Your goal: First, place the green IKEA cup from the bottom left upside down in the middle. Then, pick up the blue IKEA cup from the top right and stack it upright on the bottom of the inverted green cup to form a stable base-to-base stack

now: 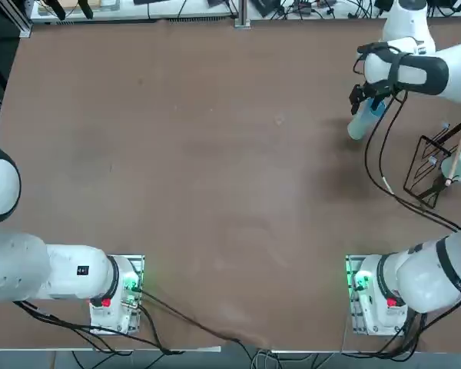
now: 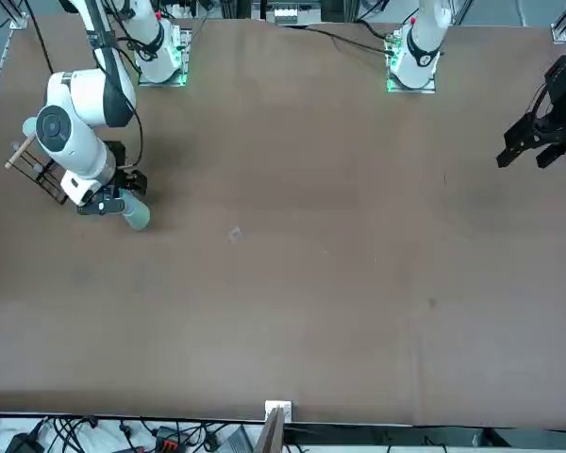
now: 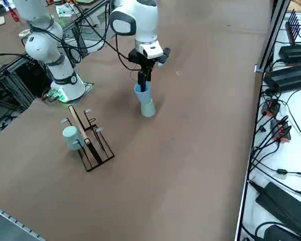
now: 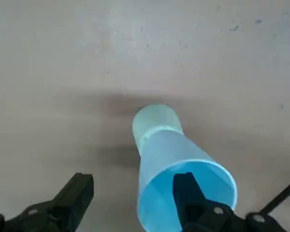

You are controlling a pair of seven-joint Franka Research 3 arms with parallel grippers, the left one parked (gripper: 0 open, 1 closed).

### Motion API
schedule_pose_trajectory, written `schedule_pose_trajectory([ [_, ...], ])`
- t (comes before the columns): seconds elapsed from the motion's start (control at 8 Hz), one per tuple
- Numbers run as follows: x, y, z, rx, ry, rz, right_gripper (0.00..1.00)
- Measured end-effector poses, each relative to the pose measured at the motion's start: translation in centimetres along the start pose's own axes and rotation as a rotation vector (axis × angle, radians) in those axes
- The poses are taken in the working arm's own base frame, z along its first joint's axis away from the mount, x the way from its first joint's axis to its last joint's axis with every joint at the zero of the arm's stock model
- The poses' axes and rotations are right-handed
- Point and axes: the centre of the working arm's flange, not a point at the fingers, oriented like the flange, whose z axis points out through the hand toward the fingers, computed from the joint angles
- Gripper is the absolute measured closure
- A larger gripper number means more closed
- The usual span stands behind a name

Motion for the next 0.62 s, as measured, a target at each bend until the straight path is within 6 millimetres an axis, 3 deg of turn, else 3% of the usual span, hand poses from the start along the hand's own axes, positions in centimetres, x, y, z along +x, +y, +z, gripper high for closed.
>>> schedule_pose_trajectory([
  [0.25, 1.3, 0.3, -3.7, -0.003, -0.01, 0.005, 0.0],
  [0.62, 3.3, 1.3, -11.7, -0.006, 0.038, 0.022, 0.0],
])
